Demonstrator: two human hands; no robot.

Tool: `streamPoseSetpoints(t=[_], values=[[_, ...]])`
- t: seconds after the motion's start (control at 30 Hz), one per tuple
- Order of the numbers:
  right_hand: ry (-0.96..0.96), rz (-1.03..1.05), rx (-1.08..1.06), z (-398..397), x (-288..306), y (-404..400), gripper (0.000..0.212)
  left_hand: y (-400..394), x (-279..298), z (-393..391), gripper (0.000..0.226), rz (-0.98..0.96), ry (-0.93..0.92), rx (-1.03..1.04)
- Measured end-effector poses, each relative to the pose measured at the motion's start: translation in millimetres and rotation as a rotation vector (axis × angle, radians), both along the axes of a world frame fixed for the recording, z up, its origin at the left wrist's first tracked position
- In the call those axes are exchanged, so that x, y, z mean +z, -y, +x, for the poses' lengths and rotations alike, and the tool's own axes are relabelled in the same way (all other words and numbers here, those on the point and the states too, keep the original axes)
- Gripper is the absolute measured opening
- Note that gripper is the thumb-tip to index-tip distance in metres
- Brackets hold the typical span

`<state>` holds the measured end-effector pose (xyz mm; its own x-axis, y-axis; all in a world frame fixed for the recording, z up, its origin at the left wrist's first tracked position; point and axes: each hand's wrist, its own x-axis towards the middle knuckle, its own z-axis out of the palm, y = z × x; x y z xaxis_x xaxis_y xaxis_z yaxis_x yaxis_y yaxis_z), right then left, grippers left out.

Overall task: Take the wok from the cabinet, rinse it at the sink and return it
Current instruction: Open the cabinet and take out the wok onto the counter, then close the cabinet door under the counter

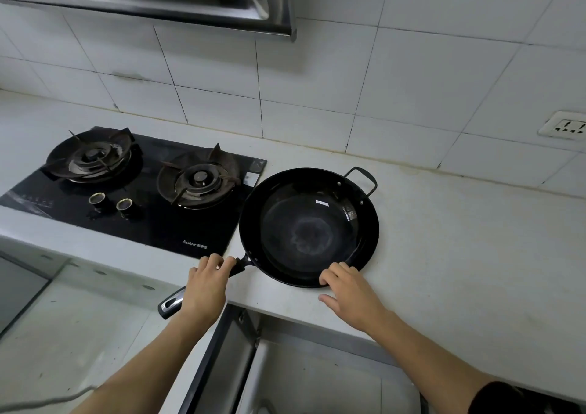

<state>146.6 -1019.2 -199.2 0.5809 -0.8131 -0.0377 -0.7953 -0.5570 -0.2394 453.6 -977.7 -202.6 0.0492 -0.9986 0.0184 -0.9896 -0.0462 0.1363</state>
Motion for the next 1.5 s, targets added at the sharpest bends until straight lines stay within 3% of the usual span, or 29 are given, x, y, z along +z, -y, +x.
streamPoseSetpoints(t=[0.2, 0.4, 0.53, 0.6, 0.73, 0.93, 1.1, 1.27, 1.5], values=[[0.073, -0.006, 0.033, -18.3, -3.9, -15.0, 0.044, -18.1, 9.5, -17.2, 0.051, -0.035, 0.051, 0.072], [0.177, -0.145, 0.082, -33.6, -24.6, -45.6, 0.037, -77.6, -5.9, -21.7, 0.033, -0.091, 0.019, -0.006], [0.029, 0.017, 0.003, -34.0, -39.6, -64.2, 0.051, -116.0, -26.5, -16.9, 0.02, 0.084, 0.012, 0.068], [-0.101, 0.114, -0.055, -33.9, -47.6, -72.2, 0.065, -131.3, -38.6, -12.9, 0.026, 0.235, -0.025, 0.139], [-0.22, 0.259, -0.169, -34.9, -58.2, -88.6, 0.08, -160.4, -61.4, -4.8, 0.039, 0.374, -0.138, 0.297], [-0.329, 0.372, -0.236, -38.5, -59.9, -111.6, 0.087, -189.7, -88.0, 9.4, 0.04, 0.487, -0.352, 0.436], [-0.269, 0.399, -0.321, -39.6, -49.5, -133.3, 0.082, -191.7, -90.3, 15.4, 0.043, 0.462, -0.445, 0.455], [-0.138, 0.402, -0.422, -43.5, -40.3, -167.0, 0.077, -191.8, -89.2, 12.1, 0.034, 0.475, -0.705, 0.559], [-0.097, 0.363, -0.475, -64.2, -31.2, -189.3, 0.074, -192.9, -94.1, -24.5, 0.021, 0.471, -1.008, 0.668]])
